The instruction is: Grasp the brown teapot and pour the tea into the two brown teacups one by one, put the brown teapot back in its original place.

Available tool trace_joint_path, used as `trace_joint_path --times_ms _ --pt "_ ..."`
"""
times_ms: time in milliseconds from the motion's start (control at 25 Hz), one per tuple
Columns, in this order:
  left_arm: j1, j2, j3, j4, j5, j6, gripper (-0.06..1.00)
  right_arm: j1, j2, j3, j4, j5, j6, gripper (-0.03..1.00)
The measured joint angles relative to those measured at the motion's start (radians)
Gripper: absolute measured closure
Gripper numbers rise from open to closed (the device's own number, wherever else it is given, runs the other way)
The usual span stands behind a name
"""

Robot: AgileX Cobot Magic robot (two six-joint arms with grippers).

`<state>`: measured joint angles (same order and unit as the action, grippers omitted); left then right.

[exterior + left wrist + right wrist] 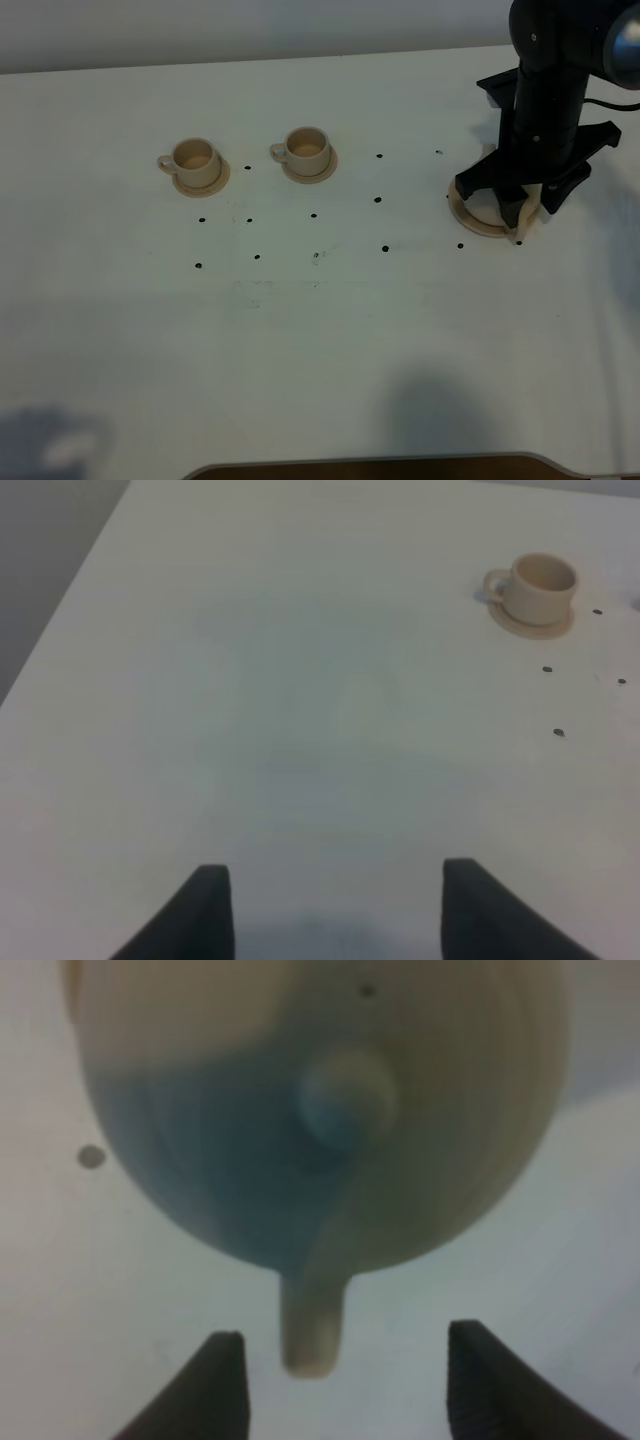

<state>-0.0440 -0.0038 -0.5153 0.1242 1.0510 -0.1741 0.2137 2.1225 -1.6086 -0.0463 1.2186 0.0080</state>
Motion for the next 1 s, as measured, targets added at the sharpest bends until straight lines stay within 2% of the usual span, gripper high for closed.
trace_joint_path --times_ms 440,680,1000 --pt "0.000 0.000 0.000 0.000 0.000 0.000 0.45 -0.002 0.026 0.000 0.009 -0.001 -0.026 0.51" --pt "0.000 0.000 0.000 0.000 0.000 0.000 0.45 -0.009 0.033 0.000 0.008 -0.048 -0.026 0.51" --pt "0.000 0.000 0.000 0.000 0.000 0.000 0.45 -0.009 0.033 0.000 -0.002 -0.056 -0.022 0.52"
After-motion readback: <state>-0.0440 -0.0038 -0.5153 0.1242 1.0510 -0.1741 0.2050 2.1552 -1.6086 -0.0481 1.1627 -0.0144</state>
